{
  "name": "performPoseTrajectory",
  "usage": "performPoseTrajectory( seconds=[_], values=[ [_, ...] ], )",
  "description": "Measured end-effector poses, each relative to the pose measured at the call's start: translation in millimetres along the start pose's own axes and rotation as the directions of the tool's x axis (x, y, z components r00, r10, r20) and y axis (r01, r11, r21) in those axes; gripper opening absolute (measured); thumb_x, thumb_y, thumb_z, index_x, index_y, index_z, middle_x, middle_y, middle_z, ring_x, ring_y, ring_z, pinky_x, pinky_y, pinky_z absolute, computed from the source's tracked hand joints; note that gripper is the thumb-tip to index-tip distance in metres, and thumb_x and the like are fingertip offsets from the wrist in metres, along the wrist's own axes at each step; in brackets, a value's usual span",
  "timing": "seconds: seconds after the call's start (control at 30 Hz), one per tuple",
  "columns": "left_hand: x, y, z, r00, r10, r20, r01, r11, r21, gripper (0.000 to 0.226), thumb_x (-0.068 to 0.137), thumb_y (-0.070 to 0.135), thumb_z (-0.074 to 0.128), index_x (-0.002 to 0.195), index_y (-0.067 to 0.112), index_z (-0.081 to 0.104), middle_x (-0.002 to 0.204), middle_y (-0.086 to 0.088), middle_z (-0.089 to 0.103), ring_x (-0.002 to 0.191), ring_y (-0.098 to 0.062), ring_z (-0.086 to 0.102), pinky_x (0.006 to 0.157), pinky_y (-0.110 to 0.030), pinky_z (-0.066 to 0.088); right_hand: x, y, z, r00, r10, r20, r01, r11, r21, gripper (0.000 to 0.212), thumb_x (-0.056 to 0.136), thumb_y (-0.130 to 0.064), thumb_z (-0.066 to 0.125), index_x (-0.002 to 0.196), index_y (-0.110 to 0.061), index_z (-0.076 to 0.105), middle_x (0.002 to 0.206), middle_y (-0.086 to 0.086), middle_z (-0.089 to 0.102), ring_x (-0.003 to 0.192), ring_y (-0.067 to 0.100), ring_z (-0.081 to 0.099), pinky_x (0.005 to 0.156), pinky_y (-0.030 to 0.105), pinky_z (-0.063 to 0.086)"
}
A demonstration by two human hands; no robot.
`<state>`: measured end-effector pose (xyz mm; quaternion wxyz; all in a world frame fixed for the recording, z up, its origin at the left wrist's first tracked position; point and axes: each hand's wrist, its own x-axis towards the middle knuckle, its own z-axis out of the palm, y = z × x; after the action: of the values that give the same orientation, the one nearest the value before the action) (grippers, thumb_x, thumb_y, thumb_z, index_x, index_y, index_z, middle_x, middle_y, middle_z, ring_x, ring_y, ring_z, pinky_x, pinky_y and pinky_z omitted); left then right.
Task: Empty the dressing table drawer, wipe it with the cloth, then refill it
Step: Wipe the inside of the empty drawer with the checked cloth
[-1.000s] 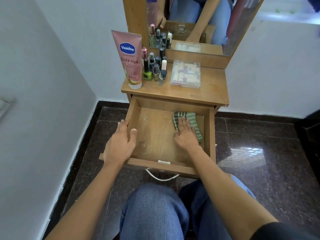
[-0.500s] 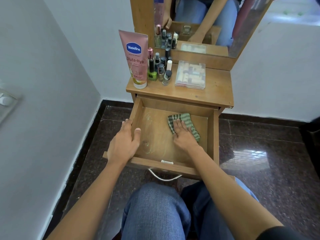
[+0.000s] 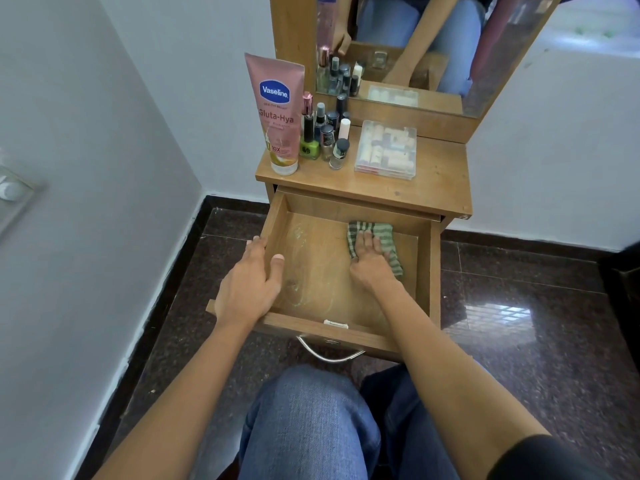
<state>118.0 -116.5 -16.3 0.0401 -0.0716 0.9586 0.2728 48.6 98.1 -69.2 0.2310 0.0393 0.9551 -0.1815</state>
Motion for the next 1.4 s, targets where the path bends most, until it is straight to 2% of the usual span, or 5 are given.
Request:
performPoseTrajectory(
  seconds=[0.23,0.5,0.83,1.17,1.4],
  values=[
    [2,0,-3,1.000,-0.003,-0.002,0.003,1.000,0.012,0.055,0.101,0.046,0.032,0.150,0.020,0.032,0.151,-0.008,0.043,0.113,-0.033,0.061,0.091,-0.050,0.051,-15,11,-1,0.954,-0.277,0.114,0.281,0.960,-0.017,0.061,0.102,-0.020,0.032,0.154,-0.019,0.000,0.161,0.000,-0.007,0.147,0.015,-0.008,0.116,0.033,-0.008],
    [1,-3,1,1.000,0.007,-0.010,-0.007,1.000,0.016,0.056,0.101,0.047,0.033,0.150,0.021,0.030,0.152,-0.007,0.042,0.113,-0.031,0.062,0.092,-0.049,0.050,-13,32,-10,0.972,-0.220,0.084,0.222,0.975,-0.019,0.061,0.102,-0.016,0.031,0.154,-0.017,-0.001,0.161,0.003,-0.008,0.148,0.019,-0.010,0.119,0.037,-0.007],
    [2,-1,3,1.000,-0.007,-0.008,0.008,1.000,0.027,0.057,0.101,0.046,0.033,0.151,0.020,0.030,0.155,-0.008,0.037,0.117,-0.033,0.059,0.092,-0.047,0.047,19,-24,-1,0.930,-0.360,0.076,0.366,0.925,-0.100,0.060,0.100,-0.017,0.031,0.154,-0.019,0.004,0.161,0.000,-0.004,0.148,0.015,-0.008,0.117,0.032,-0.007],
    [0,-2,3,1.000,-0.004,-0.006,0.004,1.000,0.012,0.057,0.100,0.047,0.033,0.151,0.021,0.029,0.158,-0.005,0.031,0.118,-0.033,0.059,0.092,-0.048,0.047,-9,52,-24,0.874,-0.390,0.289,0.446,0.881,-0.161,0.060,0.104,-0.031,0.030,0.152,-0.025,-0.006,0.160,-0.003,-0.012,0.146,0.012,-0.013,0.114,0.028,-0.008],
    [-2,-4,6,1.000,0.010,-0.014,-0.009,1.000,0.015,0.057,0.100,0.048,0.034,0.151,0.022,0.028,0.158,-0.006,0.031,0.120,-0.032,0.058,0.092,-0.045,0.047,21,-2,-31,0.871,-0.393,0.295,0.460,0.863,-0.209,0.060,0.104,-0.021,0.028,0.153,-0.018,-0.006,0.160,0.002,-0.012,0.147,0.018,-0.012,0.117,0.032,-0.008]
  ],
)
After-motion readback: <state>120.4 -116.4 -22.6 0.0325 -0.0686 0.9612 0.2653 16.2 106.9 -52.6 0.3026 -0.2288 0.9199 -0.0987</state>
